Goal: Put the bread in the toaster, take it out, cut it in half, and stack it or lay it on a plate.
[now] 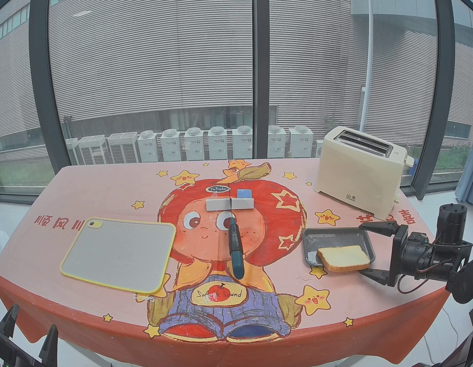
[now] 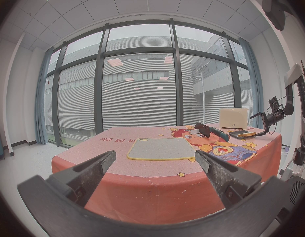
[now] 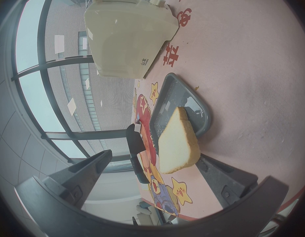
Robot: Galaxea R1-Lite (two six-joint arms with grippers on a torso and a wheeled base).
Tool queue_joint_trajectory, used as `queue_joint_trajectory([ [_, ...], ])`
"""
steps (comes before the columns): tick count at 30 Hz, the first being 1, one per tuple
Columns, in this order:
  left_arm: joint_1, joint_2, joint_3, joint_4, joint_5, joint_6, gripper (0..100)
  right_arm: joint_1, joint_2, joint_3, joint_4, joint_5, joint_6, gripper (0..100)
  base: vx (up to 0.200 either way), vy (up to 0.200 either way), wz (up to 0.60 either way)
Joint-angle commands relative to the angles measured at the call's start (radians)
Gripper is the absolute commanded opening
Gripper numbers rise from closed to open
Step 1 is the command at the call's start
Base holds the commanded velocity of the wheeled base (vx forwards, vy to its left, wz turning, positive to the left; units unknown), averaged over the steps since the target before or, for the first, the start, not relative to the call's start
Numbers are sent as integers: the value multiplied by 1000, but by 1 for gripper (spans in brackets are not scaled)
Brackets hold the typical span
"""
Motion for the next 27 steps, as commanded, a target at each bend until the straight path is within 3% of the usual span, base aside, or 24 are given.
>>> queue_joint_trajectory([
  [1,0,1,18,0,-1,-2,100,1,16,-9,-1,-1,0,100,0,0,0],
  [17,0,0,18,0,1,0,100,4,46,-9,0,-1,-2,100,0,0,0],
  [18,0,0,18,0,1,0,100,5,50,-9,0,-1,-2,0,0,0,0],
  [27,0,0,18,0,1,-2,100,10,68,-1,0,-2,-2,0,0,0,0],
])
